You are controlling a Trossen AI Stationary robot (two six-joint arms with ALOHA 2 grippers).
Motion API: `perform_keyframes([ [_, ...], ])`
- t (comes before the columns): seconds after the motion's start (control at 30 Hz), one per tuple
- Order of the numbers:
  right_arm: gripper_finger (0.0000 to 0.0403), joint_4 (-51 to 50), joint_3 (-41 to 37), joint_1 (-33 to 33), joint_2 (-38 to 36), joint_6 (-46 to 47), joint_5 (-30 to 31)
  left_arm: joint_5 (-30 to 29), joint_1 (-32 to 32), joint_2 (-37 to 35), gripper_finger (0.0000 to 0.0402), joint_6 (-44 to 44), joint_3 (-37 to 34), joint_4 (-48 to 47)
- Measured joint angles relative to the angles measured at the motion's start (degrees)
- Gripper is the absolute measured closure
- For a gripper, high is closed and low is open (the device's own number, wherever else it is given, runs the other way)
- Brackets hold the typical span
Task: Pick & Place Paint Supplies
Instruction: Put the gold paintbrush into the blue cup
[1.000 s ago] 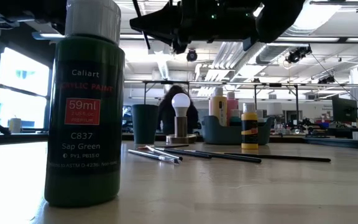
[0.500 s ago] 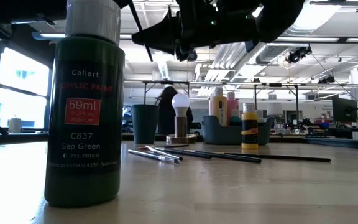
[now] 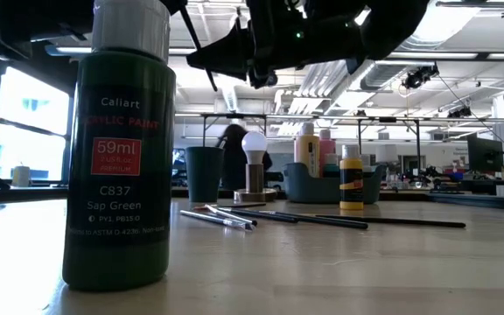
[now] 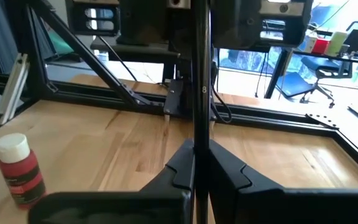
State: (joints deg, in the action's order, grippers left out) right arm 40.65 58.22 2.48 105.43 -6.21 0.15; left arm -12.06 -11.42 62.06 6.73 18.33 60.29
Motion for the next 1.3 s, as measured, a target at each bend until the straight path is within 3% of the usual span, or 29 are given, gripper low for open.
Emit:
perform_keyframes([
  [0.8,0.0388,-0.7,0.0,0.0,0.0,0.0,1.4,0.0,0.2,6.1,0.0281,-0.6,5.8,-2.2],
  [1.17,0.0388,-0.9,0.0,0.0,0.0,0.0,1.0,-0.5,0.2,6.1,0.0380,-0.4,5.8,-2.4],
  [1.3,0.0388,-0.9,0.0,0.0,0.0,0.3,1.1,-0.6,0.3,6.1,0.0390,-0.1,5.8,-2.5],
])
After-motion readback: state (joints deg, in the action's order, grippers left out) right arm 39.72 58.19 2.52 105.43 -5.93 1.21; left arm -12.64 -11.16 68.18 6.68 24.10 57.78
